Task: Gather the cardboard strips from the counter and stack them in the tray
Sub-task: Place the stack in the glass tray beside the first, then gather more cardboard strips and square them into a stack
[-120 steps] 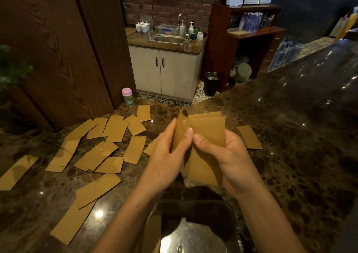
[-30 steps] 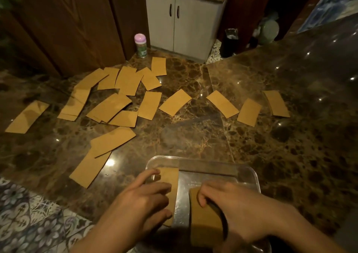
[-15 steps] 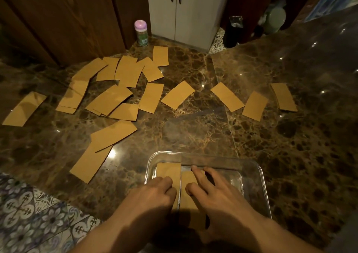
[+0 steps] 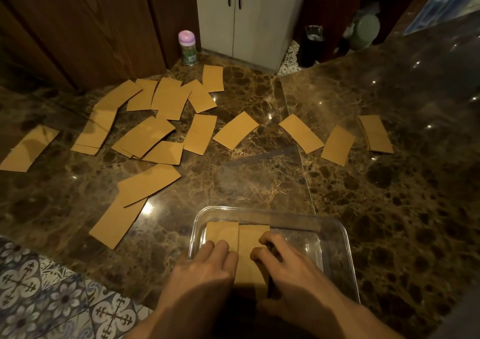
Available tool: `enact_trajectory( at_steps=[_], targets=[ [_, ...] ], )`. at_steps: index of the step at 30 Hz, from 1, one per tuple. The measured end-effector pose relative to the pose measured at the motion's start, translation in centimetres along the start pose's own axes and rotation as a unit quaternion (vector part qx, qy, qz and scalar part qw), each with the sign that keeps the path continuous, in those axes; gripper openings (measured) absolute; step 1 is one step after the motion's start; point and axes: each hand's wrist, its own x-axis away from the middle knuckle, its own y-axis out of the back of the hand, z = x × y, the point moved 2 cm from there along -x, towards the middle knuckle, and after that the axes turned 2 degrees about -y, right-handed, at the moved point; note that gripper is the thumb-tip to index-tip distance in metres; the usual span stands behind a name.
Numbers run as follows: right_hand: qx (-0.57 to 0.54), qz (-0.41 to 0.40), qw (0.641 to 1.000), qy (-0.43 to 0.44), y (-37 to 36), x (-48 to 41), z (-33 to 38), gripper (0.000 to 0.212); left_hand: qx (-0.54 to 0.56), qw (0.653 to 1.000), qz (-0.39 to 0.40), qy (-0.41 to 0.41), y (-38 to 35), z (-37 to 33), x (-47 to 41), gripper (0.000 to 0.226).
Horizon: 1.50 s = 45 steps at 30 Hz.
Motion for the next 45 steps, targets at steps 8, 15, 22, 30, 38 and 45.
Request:
enact_trajectory(
  at_steps=[8,15,22,30,38,45],
  targets=[
    [0.049,0.052,0.997,-0.005,0.9,-0.5,-0.1,0.083,-0.135,0.985,-0.101,0.039,-0.8,0.2,0.3,0.011],
    [-0.030,0.058,0.998,-0.004,3.1,-0.1,-0.6,0.049,-0.105,0.990,0.076,-0.054,4.0,0.6,-2.2,0.029],
    [-0.297,-0.264,0.901,-0.174,12.6,-0.9,-6.0,0.022,0.171,0.983,-0.021,0.060,12.3,2.8,-11.7,0.061],
    [-0.135,-0.230,0.844,-0.465,14.0,-9.3,-17.2,0.080,0.091,0.967,0.060,0.232,5.1,10.5,-25.3,0.082],
    [-0.211,-0.277,0.762,-0.546,14.6,-11.3,-18.0,0.098,0.154,0.939,0.066,0.302,3.8,11.5,-27.7,0.094],
    [-0.388,-0.398,0.701,-0.447,14.6,-11.1,-20.0,0.041,0.252,0.925,0.017,0.286,2.6,10.8,-28.0,0.070]
  ],
)
